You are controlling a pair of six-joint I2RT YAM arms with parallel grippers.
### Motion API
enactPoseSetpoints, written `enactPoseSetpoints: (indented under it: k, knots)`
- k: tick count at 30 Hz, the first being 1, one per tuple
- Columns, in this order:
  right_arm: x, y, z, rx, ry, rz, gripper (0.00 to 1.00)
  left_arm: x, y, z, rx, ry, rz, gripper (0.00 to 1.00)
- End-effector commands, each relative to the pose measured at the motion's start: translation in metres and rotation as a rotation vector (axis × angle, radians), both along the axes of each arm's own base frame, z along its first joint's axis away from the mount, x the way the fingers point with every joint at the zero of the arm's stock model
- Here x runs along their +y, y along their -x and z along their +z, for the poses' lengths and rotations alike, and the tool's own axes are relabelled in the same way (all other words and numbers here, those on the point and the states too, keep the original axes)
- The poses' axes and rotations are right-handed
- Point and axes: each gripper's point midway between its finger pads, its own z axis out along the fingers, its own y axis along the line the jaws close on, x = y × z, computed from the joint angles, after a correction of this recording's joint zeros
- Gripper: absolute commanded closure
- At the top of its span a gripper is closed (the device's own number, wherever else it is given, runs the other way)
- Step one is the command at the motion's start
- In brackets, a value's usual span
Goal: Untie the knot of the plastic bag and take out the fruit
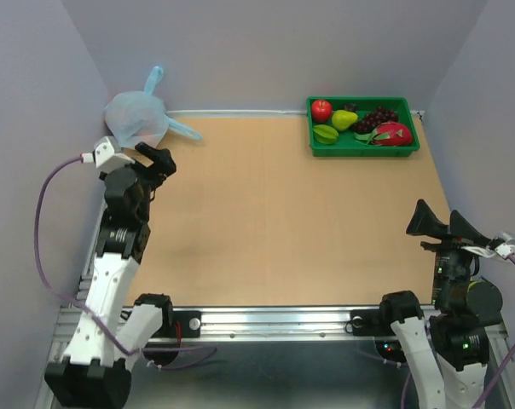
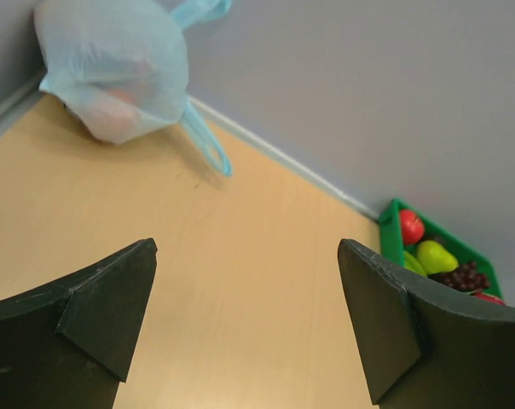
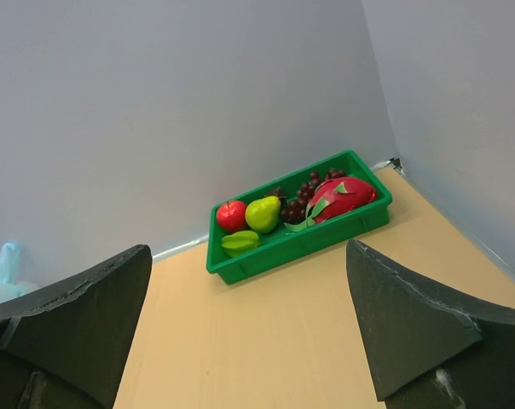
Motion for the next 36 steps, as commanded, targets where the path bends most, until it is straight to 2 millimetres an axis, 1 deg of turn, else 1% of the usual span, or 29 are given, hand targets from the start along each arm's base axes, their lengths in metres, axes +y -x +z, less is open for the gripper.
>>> enactPoseSetpoints:
  k: [1,2,3,4,6,7,8,11,12,14,15,16,17,20,21,23,24,25,26,27,28,29,30,31,32,33,34,35,36]
  knots:
    - [-0.003,0.004,-0.001,-0.015,-0.031,-0.004,0.00,-0.001,-0.041,-0.021,0.137,0.052,0.027,0.01]
    - [-0.003,0.004,-0.001,-0.014,-0.034,-0.004,0.00,-0.003,-0.050,-0.015,0.139,0.063,0.029,0.01]
    - [-0.003,0.004,-0.002,-0.012,-0.037,-0.006,0.00,-0.003,-0.067,-0.031,0.189,0.067,0.041,0.01]
    - [-0.002,0.004,-0.002,-0.009,-0.039,0.007,0.00,-0.002,-0.077,-0.023,0.178,0.070,0.052,0.01]
    - [-0.002,0.004,-0.004,-0.003,-0.044,0.008,0.00,0.006,-0.095,-0.025,0.186,0.068,0.111,0.01]
    - [-0.001,0.004,-0.004,0.000,-0.045,0.013,0.00,0.009,-0.110,-0.042,0.236,0.057,0.136,0.01]
    - [-0.001,0.004,-0.004,0.001,-0.047,0.017,0.00,0.011,-0.122,-0.031,0.206,0.058,0.156,0.01]
    - [0.000,0.004,-0.005,0.005,-0.054,0.021,0.00,0.023,-0.152,-0.039,0.209,0.050,0.244,0.01]
    - [-0.001,0.004,-0.006,0.008,-0.056,0.019,0.00,0.030,-0.160,-0.034,0.177,0.051,0.284,0.01]
    - [0.000,0.004,-0.006,0.010,-0.057,0.024,0.00,0.036,-0.180,-0.041,0.175,0.049,0.331,0.01]
    - [0.000,0.003,-0.007,0.013,-0.057,0.024,0.00,0.041,-0.192,-0.057,0.201,0.034,0.372,0.01]
    - [0.001,0.003,-0.008,0.014,-0.056,0.027,0.00,0.043,-0.200,-0.063,0.211,0.024,0.386,0.01]
    - [0.001,0.003,-0.008,0.014,-0.057,0.028,0.00,0.044,-0.211,-0.052,0.193,0.016,0.395,0.01]
    - [0.001,0.003,-0.008,0.016,-0.056,0.031,0.00,0.057,-0.239,-0.072,0.239,-0.019,0.478,0.01]
    - [0.002,0.002,-0.009,0.017,-0.054,0.033,0.00,0.065,-0.246,-0.095,0.287,-0.050,0.526,0.02]
    - [0.004,0.002,-0.008,0.017,-0.051,0.044,0.00,0.073,-0.258,-0.093,0.269,-0.053,0.584,0.02]
    - [0.008,0.002,-0.007,0.014,-0.041,0.067,0.00,0.079,-0.265,-0.111,0.294,-0.079,0.621,0.03]
    - [0.010,0.003,-0.007,0.014,-0.031,0.078,0.00,0.080,-0.271,-0.116,0.300,-0.094,0.633,0.04]
    - [0.013,0.003,-0.007,0.014,-0.022,0.091,0.00,0.082,-0.282,-0.104,0.272,-0.092,0.648,0.04]
    - [0.015,0.002,-0.007,0.016,-0.012,0.102,0.00,0.087,-0.287,-0.127,0.315,-0.125,0.675,0.05]
    - [0.015,0.001,-0.009,0.019,-0.008,0.103,0.00,0.089,-0.292,-0.132,0.322,-0.132,0.687,0.05]
    - [0.016,0.001,-0.009,0.020,-0.006,0.104,0.00,0.094,-0.298,-0.126,0.317,-0.131,0.702,0.06]
    - [0.015,0.001,-0.009,0.021,-0.004,0.103,0.00,0.097,-0.302,-0.143,0.345,-0.145,0.718,0.07]
    - [0.015,0.001,-0.009,0.023,-0.002,0.101,0.00,0.099,-0.306,-0.145,0.347,-0.145,0.721,0.09]
    - [0.015,0.000,-0.010,0.024,-0.002,0.101,0.00,0.101,-0.309,-0.143,0.342,-0.147,0.726,0.14]
    - [0.015,0.000,-0.010,0.024,-0.004,0.100,0.00,0.104,-0.310,-0.148,0.352,-0.150,0.729,0.33]
    - [0.015,0.000,-0.010,0.024,-0.004,0.097,0.00,0.104,-0.310,-0.147,0.351,-0.149,0.727,0.48]
    - [0.015,0.000,-0.010,0.024,-0.004,0.099,0.00,0.105,-0.307,-0.151,0.362,-0.156,0.726,0.76]
    - [0.015,0.000,-0.011,0.026,-0.006,0.098,0.00,0.103,-0.307,-0.149,0.358,-0.158,0.718,0.88]
